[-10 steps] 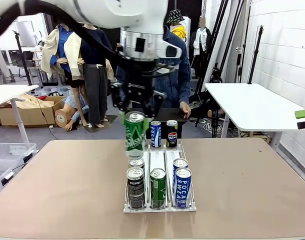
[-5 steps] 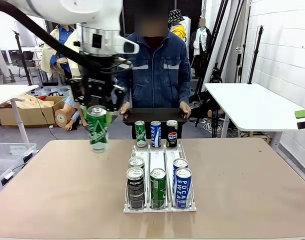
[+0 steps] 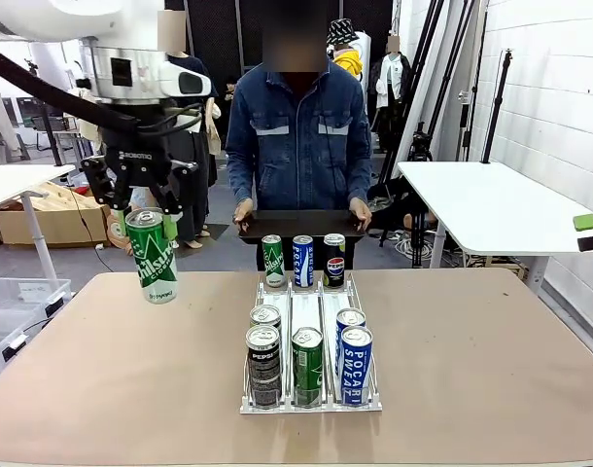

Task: Retrieve and hand over the desired beverage to the person.
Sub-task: Pick up a can of the same type that the person held from the Automatic Can Dispenser.

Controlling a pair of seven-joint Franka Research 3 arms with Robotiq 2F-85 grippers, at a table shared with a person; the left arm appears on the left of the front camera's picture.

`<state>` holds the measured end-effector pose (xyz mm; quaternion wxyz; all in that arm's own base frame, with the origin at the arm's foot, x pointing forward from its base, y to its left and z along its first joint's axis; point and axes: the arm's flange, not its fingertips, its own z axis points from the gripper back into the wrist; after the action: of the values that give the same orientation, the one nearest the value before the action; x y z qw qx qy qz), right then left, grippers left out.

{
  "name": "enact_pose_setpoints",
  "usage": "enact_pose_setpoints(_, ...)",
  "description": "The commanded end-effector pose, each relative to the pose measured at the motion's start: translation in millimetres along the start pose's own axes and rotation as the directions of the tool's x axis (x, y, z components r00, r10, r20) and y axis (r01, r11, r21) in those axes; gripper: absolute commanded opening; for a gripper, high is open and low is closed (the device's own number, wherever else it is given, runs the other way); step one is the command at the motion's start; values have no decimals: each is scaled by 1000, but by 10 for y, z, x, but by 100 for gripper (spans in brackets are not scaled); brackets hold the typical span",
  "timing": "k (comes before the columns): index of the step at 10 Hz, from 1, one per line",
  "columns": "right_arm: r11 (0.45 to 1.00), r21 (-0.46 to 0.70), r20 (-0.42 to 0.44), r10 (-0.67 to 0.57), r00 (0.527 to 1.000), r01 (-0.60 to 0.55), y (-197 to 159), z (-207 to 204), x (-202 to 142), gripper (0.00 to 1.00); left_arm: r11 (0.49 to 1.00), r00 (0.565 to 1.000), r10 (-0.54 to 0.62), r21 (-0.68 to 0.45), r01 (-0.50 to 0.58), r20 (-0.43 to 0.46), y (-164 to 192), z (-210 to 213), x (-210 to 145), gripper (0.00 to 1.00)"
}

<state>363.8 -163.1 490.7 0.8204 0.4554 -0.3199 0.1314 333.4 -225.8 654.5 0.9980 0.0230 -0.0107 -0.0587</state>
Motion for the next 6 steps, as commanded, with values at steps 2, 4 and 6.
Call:
enact_pose_setpoints(2, 1000, 6, 4, -3, 1000, 3, 9, 2, 7, 100, 996, 999, 36, -85, -36, 0, 218, 58, -202, 0)
enact_pose_setpoints(4, 1000, 6, 4, -3, 1000, 3, 9, 2, 7, 100, 998, 999, 33, -45, -33, -6, 130, 56, -106, 0)
enact_pose_setpoints(6, 1000, 6, 4, -3, 1000, 3, 9, 2, 7, 100, 998, 999, 33, -45, -33, -6, 130, 56, -106, 0)
